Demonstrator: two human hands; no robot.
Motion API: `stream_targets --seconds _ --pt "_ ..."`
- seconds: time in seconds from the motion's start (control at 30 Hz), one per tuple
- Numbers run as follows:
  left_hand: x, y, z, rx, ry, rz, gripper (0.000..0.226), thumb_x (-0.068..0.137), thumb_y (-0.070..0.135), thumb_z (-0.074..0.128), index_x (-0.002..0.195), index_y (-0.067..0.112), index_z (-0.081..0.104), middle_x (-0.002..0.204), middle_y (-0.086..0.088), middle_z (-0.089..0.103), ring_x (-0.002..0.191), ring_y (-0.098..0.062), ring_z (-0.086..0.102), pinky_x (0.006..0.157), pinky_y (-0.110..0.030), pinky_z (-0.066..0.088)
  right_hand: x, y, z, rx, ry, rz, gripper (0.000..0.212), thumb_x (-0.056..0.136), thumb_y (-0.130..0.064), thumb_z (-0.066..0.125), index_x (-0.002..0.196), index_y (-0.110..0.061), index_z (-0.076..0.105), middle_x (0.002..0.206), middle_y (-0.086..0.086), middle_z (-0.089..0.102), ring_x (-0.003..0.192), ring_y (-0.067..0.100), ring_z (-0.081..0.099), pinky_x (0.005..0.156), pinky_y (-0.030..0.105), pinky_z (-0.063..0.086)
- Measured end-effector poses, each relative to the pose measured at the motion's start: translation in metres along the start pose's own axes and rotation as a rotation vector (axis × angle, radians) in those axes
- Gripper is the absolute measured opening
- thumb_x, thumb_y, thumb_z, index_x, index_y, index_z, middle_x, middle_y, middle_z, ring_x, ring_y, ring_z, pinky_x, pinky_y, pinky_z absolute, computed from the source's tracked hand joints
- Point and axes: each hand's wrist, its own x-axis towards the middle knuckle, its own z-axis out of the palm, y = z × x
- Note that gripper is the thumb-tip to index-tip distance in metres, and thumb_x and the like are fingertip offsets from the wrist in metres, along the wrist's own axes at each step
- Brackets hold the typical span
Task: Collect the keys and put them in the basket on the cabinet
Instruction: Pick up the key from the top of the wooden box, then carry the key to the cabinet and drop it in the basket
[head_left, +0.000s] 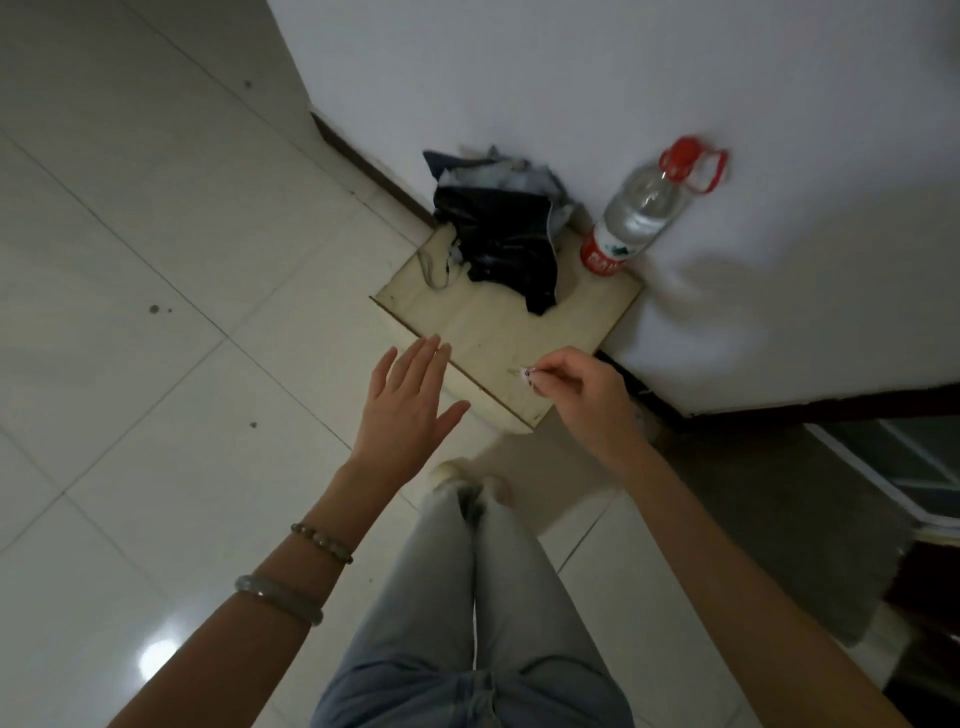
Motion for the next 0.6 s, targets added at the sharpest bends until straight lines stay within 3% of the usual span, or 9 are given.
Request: stream_targets --seconds 0.1,0.17,0.3,0.4,0.6 --pt "-0.013 0.009 -0.057 0.000 0.097 -0.024 0.064 0.087 0.038 0.059 0.134 0.000 0.041 0.139 -0.019 0.046 0.128 -0.034 0.041 0.109 -0.050 0.026 -0.014 -0.060 -0.010 0.101 -0.034 -0.037 0.007 0.077 -0.030 0.063 0.082 -0.024 0.064 0.085 0.001 0.071 0.085 0.016 0.066 0.082 0.042 0.056" --pt "-0.023 0.010 -0.088 0.008 0.152 -0.053 0.064 0.087 0.040 0.056 0.135 0.000 0.039 0.140 -0.019 0.045 0.129 -0.033 0.040 0.110 -0.050 0.025 -0.021 -0.092 -0.014 0.143 -0.066 -0.066 0.017 0.075 -0.035 0.062 0.084 -0.021 0.064 0.087 0.005 0.071 0.085 0.019 0.067 0.083 0.045 0.055" --pt "-0.042 0.011 -0.130 0.057 0.239 -0.125 0.065 0.088 0.043 0.049 0.137 0.001 0.037 0.141 -0.019 0.043 0.131 -0.033 0.037 0.111 -0.050 0.023 -0.029 -0.140 -0.012 0.248 -0.150 -0.143 0.005 0.080 -0.021 0.062 0.077 -0.024 0.064 0.079 0.000 0.070 0.082 0.018 0.067 0.079 0.034 0.057" --pt "-0.060 0.012 -0.146 0.090 0.291 -0.211 0.066 0.088 0.044 0.047 0.138 0.001 0.035 0.142 -0.019 0.041 0.132 -0.032 0.035 0.111 -0.049 0.024 -0.035 -0.162 -0.003 0.335 -0.249 -0.162 0.010 0.086 -0.009 0.057 0.078 -0.013 0.062 0.069 -0.004 0.068 0.076 0.014 0.067 0.071 0.024 0.057" --pt "-0.101 0.019 -0.149 0.123 0.352 -0.386 0.066 0.087 0.043 0.052 0.137 0.001 0.037 0.140 -0.018 0.044 0.129 -0.032 0.040 0.109 -0.049 0.028 -0.044 -0.186 0.019 0.352 -0.454 -0.185 0.008 0.086 -0.008 0.056 0.080 -0.006 0.061 0.067 -0.001 0.069 0.071 0.015 0.069 0.061 0.023 0.056"
